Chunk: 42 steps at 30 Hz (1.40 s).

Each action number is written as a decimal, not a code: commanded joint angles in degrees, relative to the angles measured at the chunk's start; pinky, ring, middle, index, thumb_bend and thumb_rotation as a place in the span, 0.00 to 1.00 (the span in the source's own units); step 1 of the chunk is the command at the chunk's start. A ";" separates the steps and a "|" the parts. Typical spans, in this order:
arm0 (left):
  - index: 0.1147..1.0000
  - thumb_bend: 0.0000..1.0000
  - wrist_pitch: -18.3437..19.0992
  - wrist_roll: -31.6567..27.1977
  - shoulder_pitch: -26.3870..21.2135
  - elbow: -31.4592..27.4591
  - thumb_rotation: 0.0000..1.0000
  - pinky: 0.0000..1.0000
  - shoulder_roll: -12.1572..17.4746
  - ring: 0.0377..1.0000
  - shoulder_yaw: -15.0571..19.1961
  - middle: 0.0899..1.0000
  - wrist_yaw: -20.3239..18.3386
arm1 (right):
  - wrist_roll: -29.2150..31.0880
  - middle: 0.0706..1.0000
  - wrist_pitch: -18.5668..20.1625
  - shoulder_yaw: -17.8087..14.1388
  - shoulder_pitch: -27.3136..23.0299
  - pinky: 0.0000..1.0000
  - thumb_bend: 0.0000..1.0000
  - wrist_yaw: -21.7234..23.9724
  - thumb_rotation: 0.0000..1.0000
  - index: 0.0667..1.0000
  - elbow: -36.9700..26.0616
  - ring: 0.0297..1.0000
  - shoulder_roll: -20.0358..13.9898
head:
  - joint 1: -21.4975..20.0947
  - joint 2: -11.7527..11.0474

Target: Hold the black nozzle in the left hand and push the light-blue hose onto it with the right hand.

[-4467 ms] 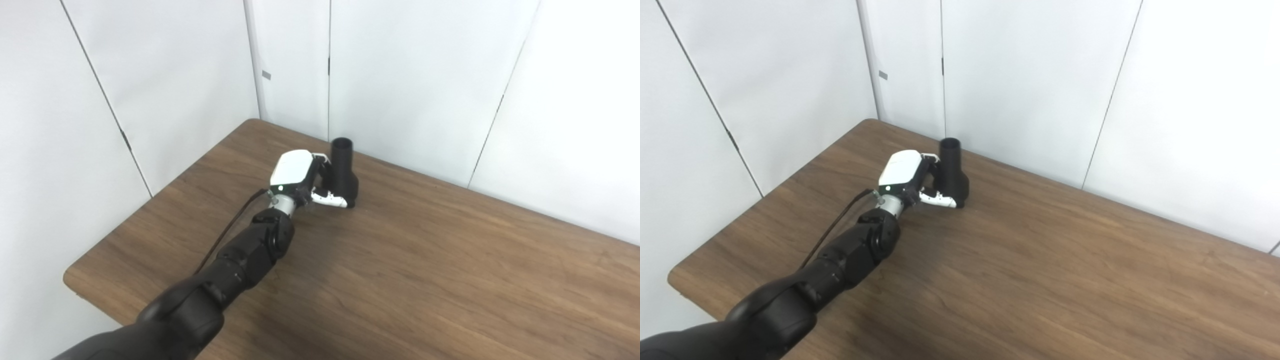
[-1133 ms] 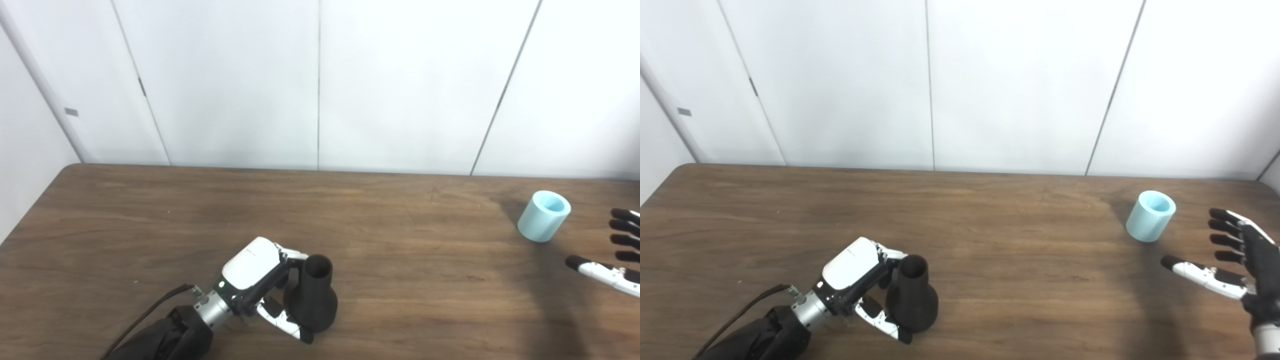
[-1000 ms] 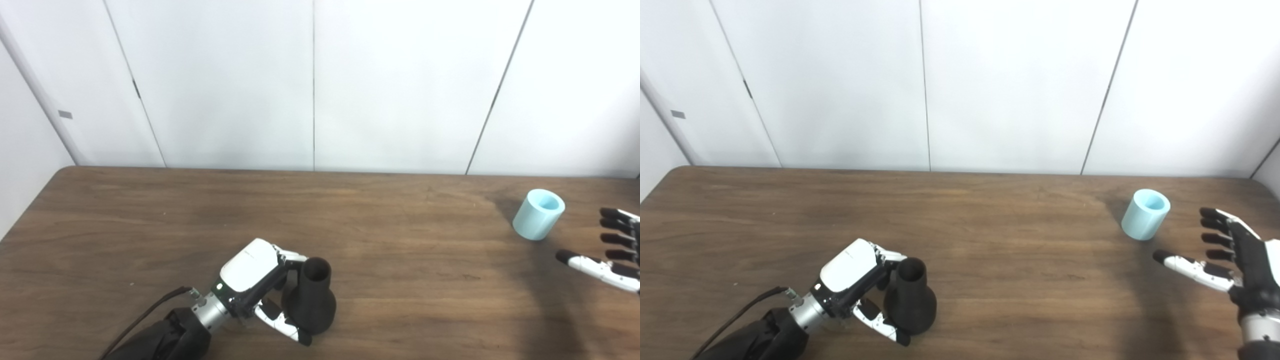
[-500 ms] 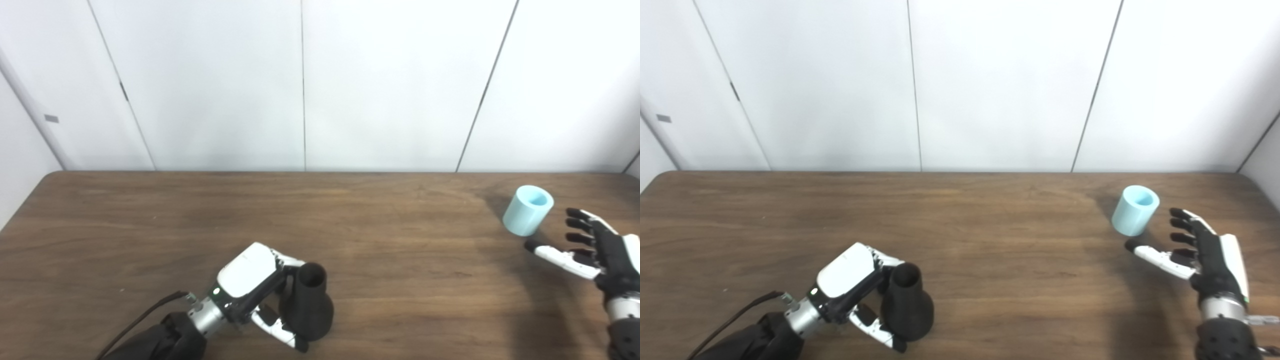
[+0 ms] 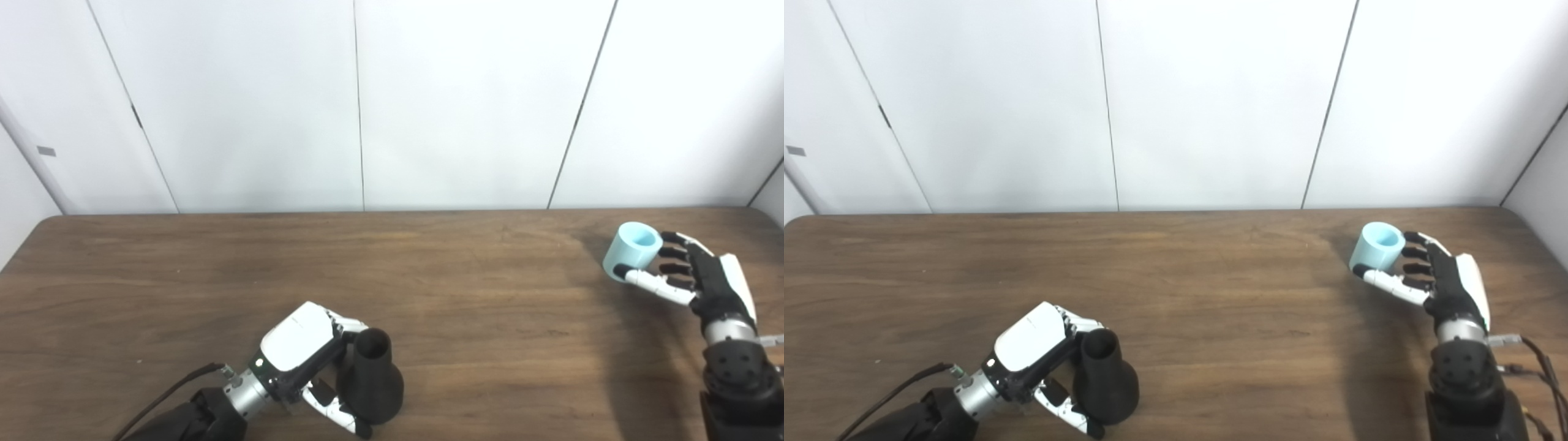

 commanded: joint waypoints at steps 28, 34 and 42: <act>0.40 0.52 -1.66 -1.82 5.71 1.04 0.00 0.33 -1.30 0.40 -3.72 0.45 -1.66 | 4.57 0.73 -2.82 3.60 -9.48 0.56 0.97 -6.02 0.33 0.82 12.08 0.70 -3.46 | 0.00 -0.01; 0.39 0.52 -1.66 -1.64 5.95 0.58 0.00 0.36 -1.15 0.42 -3.66 0.45 -1.69 | 5.19 0.69 -2.51 4.15 -9.82 0.51 0.96 -6.98 0.27 0.81 12.02 0.64 -3.05 | 0.13 0.25; 0.40 0.52 -1.66 -1.82 5.99 0.47 0.00 0.36 -1.30 0.42 -3.96 0.45 -1.39 | 5.06 0.46 -2.17 6.37 -9.58 0.28 0.92 -6.18 0.23 0.77 10.84 0.38 -3.56 | 0.41 0.52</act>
